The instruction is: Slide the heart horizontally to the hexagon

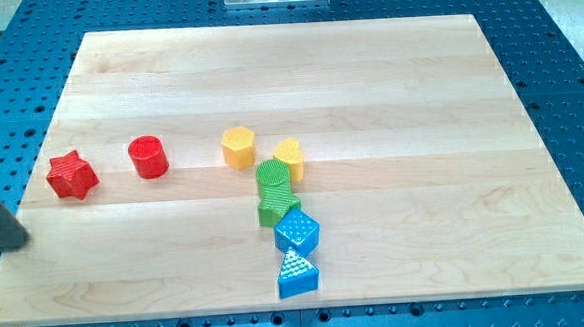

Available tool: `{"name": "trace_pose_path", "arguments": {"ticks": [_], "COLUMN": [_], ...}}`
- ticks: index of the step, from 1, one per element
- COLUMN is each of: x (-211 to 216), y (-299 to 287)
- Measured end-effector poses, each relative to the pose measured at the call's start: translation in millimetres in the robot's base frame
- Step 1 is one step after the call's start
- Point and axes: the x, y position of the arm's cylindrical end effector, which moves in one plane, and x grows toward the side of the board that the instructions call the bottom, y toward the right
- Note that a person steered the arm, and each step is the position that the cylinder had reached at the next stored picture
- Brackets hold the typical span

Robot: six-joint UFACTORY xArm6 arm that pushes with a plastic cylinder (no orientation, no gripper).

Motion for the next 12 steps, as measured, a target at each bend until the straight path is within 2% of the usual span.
{"name": "trace_pose_path", "arguments": {"ticks": [3, 4, 7, 8, 9, 10, 12], "x": [-11.7, -25.4, -53.4, -73.6, -73.6, -83.5, -149.4], "y": [208.4, 239.4, 221.9, 225.0, 253.4, 257.0, 298.7]}}
